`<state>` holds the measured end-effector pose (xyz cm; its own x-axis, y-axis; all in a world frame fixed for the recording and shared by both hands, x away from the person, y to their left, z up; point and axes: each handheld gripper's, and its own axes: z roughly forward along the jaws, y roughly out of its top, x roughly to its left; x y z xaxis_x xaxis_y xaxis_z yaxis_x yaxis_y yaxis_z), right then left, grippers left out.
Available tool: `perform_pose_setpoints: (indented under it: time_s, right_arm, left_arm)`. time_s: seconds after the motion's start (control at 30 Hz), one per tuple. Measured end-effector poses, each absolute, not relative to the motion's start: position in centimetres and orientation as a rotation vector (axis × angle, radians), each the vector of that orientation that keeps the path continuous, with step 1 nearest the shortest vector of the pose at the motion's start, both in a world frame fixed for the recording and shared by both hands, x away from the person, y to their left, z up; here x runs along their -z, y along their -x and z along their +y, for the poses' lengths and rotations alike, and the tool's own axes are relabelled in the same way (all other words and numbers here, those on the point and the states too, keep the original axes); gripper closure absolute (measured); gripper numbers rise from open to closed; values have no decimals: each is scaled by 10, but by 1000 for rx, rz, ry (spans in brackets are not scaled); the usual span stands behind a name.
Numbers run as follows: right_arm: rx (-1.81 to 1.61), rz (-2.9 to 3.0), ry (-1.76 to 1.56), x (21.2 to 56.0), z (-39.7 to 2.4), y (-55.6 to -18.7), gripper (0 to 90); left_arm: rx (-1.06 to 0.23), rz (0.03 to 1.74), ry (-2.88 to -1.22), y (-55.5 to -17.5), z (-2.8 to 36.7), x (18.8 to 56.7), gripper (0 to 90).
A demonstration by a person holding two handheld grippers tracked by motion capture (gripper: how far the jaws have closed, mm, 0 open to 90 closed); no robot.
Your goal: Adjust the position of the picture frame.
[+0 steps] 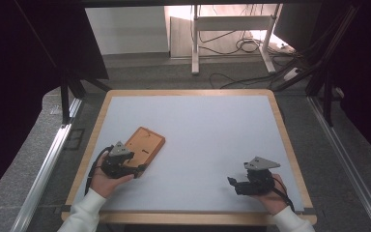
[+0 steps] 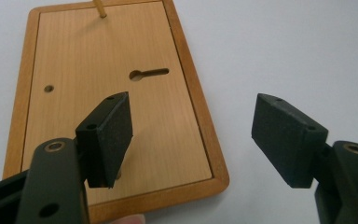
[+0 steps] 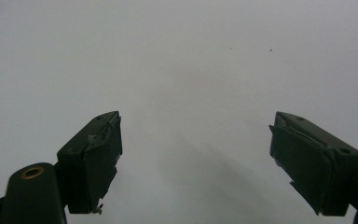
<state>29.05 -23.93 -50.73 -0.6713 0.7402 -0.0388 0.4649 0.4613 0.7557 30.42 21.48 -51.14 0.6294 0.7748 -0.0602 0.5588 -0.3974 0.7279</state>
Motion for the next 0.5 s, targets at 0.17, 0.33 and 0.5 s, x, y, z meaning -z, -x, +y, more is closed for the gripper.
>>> perform_pose_setpoints:
  time_s: [0.17, 0.33, 0.5]
  right_arm:
    - [-1045, 2334, -1032, 506, -242, -290, 174]
    - [-1038, 2332, -1024, 505, -242, -291, 174]
    - [-1022, 2335, -1017, 507, -241, -291, 174]
  left_arm:
    - [-373, 1042, -2107, -309, 214, 510, 291]
    - [-370, 1043, -2124, -316, 214, 507, 285]
    - [-381, 1070, -2137, -325, 216, 505, 289]
